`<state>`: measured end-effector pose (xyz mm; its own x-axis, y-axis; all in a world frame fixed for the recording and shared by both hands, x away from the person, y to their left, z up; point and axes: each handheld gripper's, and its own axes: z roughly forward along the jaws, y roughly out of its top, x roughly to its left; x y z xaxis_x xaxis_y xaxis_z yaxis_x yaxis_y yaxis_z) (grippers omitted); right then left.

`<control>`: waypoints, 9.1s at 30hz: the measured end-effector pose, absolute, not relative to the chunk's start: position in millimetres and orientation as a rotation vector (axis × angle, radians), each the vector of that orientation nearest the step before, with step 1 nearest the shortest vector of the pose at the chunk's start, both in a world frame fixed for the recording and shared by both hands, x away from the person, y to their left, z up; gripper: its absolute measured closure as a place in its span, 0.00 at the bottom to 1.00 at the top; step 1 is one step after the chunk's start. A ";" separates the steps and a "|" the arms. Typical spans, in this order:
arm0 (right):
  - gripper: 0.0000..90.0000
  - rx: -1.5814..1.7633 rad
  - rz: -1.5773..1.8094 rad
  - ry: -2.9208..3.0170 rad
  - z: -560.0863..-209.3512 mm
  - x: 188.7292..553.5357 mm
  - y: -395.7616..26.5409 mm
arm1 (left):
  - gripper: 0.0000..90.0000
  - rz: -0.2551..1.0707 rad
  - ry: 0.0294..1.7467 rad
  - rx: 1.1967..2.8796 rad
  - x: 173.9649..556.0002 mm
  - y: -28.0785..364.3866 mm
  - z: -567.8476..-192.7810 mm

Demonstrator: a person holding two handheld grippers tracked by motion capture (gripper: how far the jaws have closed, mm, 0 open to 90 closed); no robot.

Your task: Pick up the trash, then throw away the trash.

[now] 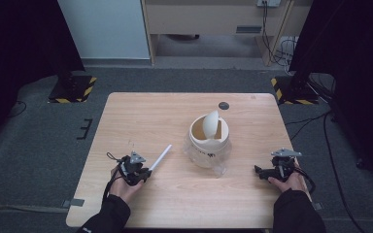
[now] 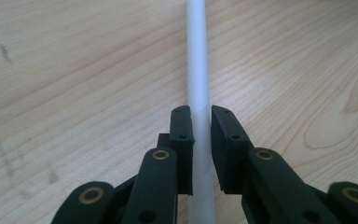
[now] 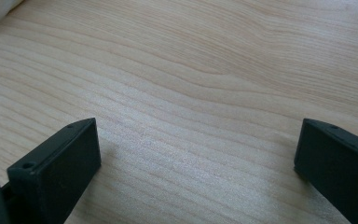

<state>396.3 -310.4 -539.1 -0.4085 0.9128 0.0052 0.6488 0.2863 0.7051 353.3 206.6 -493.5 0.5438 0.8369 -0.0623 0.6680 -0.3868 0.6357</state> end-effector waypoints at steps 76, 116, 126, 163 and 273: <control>0.22 1.086 1.515 1.798 -371.7 360.0 -273.1 | 0.87 0.680 0.815 1.583 306.2 218.6 -366.4; 0.26 0.859 1.732 1.830 -307.1 352.5 -190.2 | 0.87 0.665 0.640 1.619 303.0 160.0 -352.1; 0.28 0.838 1.786 1.886 -310.4 352.6 -173.3 | 0.87 0.642 0.597 1.640 302.9 136.8 -353.9; 0.76 0.804 1.935 2.052 -320.3 350.5 -145.4 | 0.87 0.592 0.525 1.688 297.2 107.2 -362.9; 0.23 0.986 1.526 1.756 -369.3 377.0 -186.0 | 0.19 0.395 1.120 2.268 338.6 215.8 -519.3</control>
